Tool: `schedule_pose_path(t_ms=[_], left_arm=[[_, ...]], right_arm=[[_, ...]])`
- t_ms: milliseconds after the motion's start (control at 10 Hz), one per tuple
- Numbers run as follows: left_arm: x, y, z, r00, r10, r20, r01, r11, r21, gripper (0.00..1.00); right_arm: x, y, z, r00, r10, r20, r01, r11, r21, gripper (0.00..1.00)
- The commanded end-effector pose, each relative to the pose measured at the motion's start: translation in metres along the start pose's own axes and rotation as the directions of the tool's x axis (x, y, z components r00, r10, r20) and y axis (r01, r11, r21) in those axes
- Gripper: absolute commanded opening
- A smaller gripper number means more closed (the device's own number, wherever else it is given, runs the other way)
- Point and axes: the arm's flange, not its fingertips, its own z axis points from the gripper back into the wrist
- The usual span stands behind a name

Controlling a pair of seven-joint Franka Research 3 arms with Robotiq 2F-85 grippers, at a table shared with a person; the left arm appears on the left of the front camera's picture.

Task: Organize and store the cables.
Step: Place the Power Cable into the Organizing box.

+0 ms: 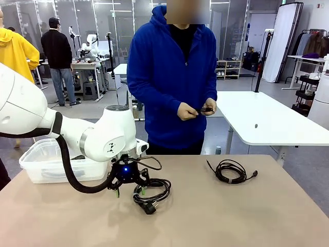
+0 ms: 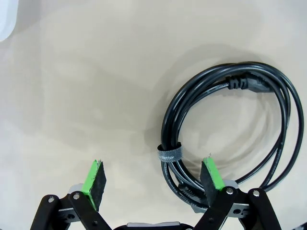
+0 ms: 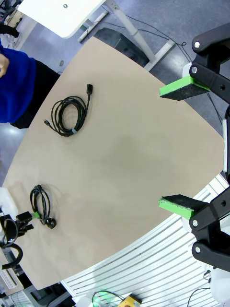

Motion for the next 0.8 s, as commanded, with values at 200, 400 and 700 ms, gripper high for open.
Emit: schedule_pose_path(t_ms=[200, 400, 700], left_arm=[[0.007, -0.006, -0.012, 0.998, 0.065, 0.001, -0.065, 0.997, 0.032, 1.00], [0.007, -0.006, -0.018, 0.998, 0.059, -0.004, -0.059, 0.997, 0.040, 1.00], [0.006, -0.005, -0.014, 1.000, 0.029, -0.011, -0.028, 0.997, 0.073, 0.32]], right_arm=[[-0.001, 0.000, 0.002, 1.000, 0.013, 0.006, -0.013, 1.000, 0.007, 1.00], [-0.001, 0.000, 0.002, 1.000, 0.013, 0.006, -0.013, 1.000, 0.007, 1.00], [-0.001, 0.000, 0.002, 1.000, 0.013, 0.006, -0.013, 1.000, 0.007, 1.00]])
